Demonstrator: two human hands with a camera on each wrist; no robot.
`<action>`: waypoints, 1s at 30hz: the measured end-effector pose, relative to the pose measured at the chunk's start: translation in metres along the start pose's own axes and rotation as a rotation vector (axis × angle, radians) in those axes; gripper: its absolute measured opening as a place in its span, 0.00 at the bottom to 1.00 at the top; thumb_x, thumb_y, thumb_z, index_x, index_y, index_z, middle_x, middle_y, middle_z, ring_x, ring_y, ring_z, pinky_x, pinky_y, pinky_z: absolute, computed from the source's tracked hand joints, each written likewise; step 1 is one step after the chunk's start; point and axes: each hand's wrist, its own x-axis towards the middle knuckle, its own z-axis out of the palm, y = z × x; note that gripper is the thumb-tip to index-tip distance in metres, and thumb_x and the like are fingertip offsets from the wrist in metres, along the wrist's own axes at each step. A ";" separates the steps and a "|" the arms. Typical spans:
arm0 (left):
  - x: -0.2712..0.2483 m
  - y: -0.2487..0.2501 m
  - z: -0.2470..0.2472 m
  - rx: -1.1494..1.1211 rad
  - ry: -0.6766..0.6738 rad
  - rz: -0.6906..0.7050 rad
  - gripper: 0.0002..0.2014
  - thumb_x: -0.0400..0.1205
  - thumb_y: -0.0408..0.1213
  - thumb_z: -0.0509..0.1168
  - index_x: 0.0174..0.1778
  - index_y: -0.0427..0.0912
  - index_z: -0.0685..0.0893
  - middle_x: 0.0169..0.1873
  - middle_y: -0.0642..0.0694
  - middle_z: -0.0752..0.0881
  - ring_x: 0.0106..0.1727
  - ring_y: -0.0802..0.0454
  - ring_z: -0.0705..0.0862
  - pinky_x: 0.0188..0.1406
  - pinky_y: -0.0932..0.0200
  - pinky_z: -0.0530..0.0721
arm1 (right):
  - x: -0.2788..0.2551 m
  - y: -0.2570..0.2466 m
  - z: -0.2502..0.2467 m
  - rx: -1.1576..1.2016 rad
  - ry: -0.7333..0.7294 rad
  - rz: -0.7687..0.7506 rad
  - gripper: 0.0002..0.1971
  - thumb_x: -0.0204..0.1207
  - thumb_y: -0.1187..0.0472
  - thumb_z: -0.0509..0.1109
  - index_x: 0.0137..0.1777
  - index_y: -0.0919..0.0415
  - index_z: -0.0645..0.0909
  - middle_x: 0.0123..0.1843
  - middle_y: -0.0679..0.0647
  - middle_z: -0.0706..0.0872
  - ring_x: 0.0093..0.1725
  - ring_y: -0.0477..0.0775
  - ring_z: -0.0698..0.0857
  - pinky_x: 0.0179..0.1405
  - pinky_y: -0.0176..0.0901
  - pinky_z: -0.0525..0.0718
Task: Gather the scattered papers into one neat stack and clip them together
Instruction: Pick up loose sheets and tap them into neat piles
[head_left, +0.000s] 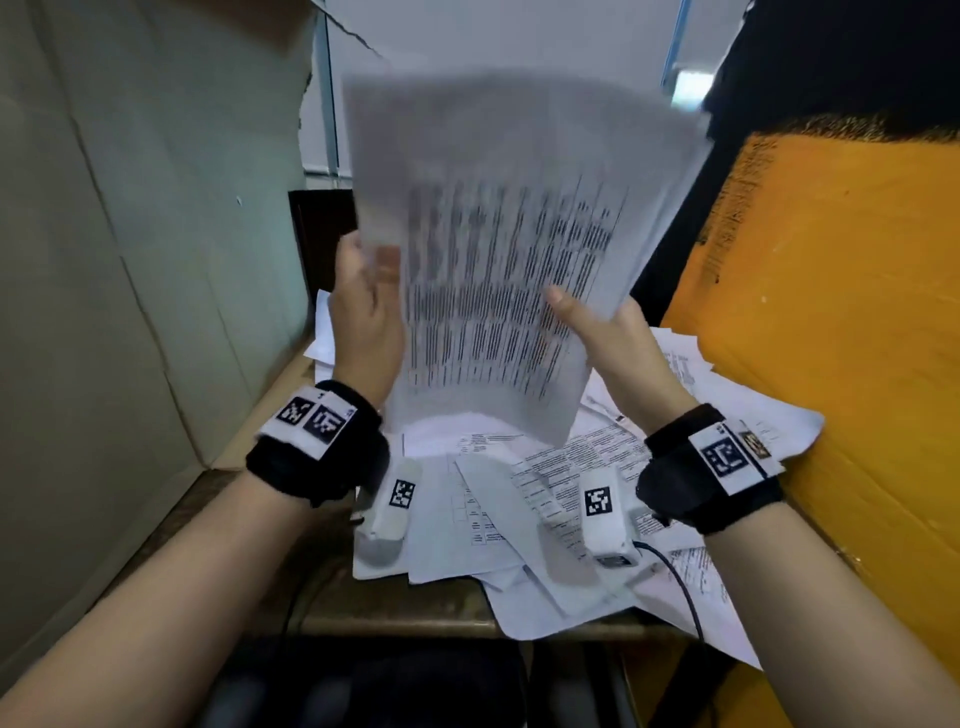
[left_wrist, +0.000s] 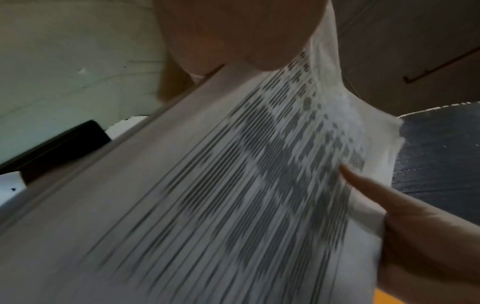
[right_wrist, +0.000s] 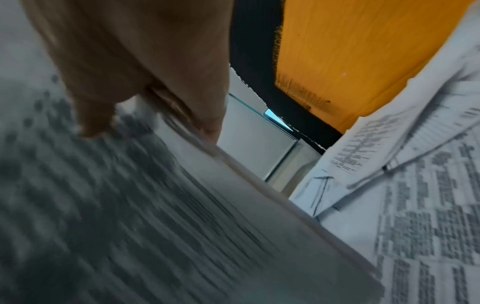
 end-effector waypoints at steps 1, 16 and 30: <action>-0.002 -0.004 -0.004 -0.009 0.018 -0.005 0.14 0.87 0.43 0.54 0.63 0.38 0.74 0.41 0.67 0.81 0.41 0.81 0.79 0.43 0.82 0.73 | -0.002 0.002 -0.002 0.043 -0.020 0.004 0.24 0.80 0.53 0.70 0.73 0.58 0.75 0.65 0.49 0.86 0.66 0.46 0.84 0.70 0.49 0.80; 0.001 -0.032 0.013 0.211 -0.204 -0.480 0.21 0.89 0.46 0.46 0.62 0.30 0.70 0.52 0.43 0.75 0.54 0.51 0.74 0.59 0.65 0.69 | 0.007 0.020 0.000 0.134 0.042 0.266 0.26 0.70 0.44 0.78 0.63 0.59 0.82 0.53 0.56 0.88 0.55 0.58 0.84 0.54 0.50 0.80; -0.025 -0.081 0.011 0.255 -0.391 -0.688 0.13 0.84 0.45 0.55 0.52 0.37 0.75 0.44 0.36 0.82 0.47 0.44 0.79 0.42 0.60 0.72 | -0.019 0.054 0.014 -0.001 0.112 0.291 0.14 0.82 0.56 0.67 0.64 0.61 0.80 0.59 0.57 0.88 0.61 0.57 0.86 0.68 0.60 0.81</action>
